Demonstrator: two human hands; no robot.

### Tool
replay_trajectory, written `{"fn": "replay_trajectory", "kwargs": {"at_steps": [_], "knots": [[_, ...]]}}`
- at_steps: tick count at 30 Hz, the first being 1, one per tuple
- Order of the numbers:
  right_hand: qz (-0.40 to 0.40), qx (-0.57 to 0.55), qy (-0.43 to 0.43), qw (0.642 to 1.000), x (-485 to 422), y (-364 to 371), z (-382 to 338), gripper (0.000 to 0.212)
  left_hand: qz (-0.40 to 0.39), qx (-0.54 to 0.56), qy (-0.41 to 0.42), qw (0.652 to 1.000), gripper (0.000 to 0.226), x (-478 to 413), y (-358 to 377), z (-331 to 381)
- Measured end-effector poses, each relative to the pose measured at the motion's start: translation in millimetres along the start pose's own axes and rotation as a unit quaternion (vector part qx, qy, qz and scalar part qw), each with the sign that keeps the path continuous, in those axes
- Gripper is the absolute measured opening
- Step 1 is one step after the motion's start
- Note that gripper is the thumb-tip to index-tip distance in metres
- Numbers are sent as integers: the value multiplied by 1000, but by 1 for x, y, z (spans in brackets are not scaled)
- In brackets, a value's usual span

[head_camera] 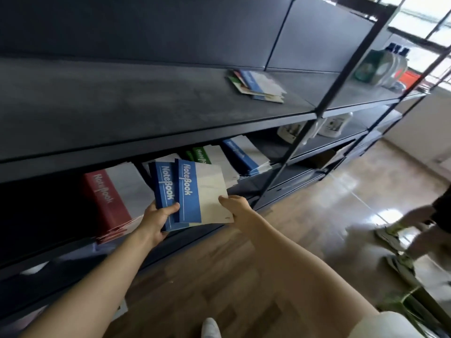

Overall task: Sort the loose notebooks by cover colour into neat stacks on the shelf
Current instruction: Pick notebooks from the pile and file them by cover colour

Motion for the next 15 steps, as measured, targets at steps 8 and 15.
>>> {"fn": "replay_trajectory", "kwargs": {"at_steps": [8, 15], "knots": [[-60, 30, 28, 997, -55, -70, 5, 40, 6, -25, -5, 1000, 49, -34, 83, -10], [20, 176, -63, 982, -193, -161, -40, 37, 70, -6, -26, 997, 33, -96, 176, -31]]}}
Point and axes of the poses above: each hand's wrist, its own x-axis away from the middle knuckle, its own y-axis out of the palm, z = x × y, the point moved 8 cm from there along -x, towards the middle knuckle, and after that the axes turned 1 degree about z, right-handed, at the moved point
